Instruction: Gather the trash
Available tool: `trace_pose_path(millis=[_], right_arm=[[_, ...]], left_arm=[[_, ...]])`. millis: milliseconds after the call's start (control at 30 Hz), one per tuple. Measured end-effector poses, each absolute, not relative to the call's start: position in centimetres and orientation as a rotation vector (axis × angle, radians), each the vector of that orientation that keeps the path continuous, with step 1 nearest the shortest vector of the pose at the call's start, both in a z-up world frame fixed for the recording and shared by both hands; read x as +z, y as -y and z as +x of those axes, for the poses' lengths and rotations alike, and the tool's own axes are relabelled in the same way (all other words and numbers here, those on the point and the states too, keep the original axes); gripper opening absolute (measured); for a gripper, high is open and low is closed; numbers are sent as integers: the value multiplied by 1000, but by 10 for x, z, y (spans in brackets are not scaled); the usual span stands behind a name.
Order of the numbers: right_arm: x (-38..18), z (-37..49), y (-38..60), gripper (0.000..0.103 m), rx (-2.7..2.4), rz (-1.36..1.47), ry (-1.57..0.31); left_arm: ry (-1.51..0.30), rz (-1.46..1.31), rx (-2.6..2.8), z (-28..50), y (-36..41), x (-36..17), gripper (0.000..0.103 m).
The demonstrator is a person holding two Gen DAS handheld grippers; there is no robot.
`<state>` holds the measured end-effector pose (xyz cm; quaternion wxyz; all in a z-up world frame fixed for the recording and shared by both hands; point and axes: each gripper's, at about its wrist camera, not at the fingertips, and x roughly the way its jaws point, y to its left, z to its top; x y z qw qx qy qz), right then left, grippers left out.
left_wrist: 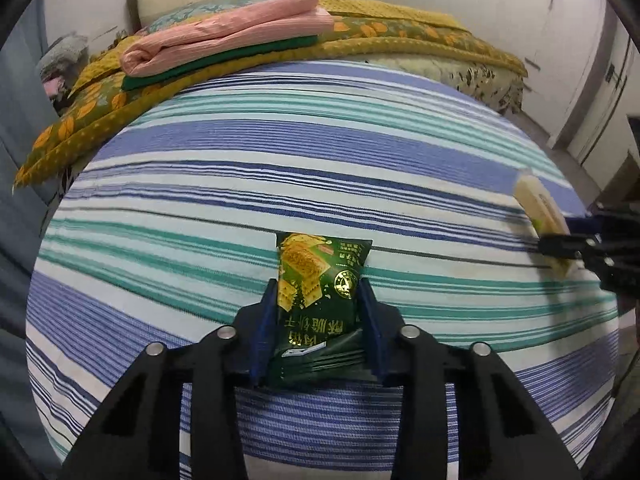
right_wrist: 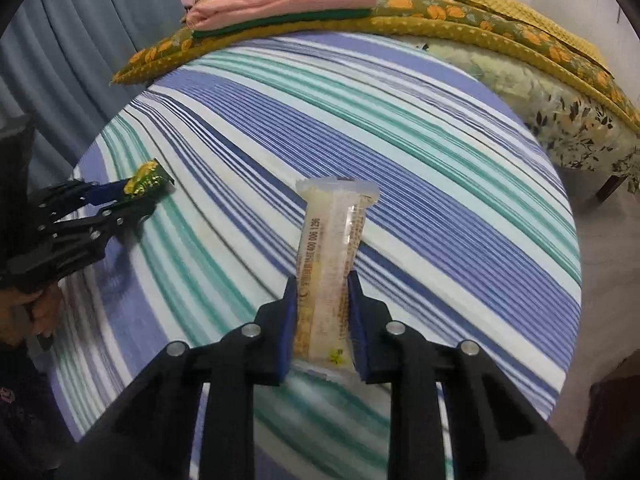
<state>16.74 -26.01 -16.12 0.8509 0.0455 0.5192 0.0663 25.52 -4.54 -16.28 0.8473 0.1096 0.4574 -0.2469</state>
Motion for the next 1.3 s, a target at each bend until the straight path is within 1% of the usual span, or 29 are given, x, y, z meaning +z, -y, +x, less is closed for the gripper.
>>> trace_pose_path(millis=[133,300,533,633,733,867,1000,1300], right_arm=[[-148,145,272,23,154,156,-1054],[-131,116,291,23,149,207,-1010],[-112,60,353,23,55,264,-954],[-117,27,394,23,-29,294,-950],[-134,-6,444,23,-122,352,-961],[-162,-35,492,23,-195,418,-971],[-197,-53,532,23,-222,488,-994],[-263,-43,576,23,-234,557,-1023]], left_arm=[[-926,168,-562,237,43,-149,35],[-890,173,-628,204,68,-128,35],[-860,202,-805,129,143,-101,35],[-855,211,-905,93,184,-95,35],[-861,228,-1004,59,229,-94,35],[-888,279,-1085,23,291,-106,35],[-925,360,-1104,-2,351,-138,35],[-962,470,-1022,-12,421,-216,36]])
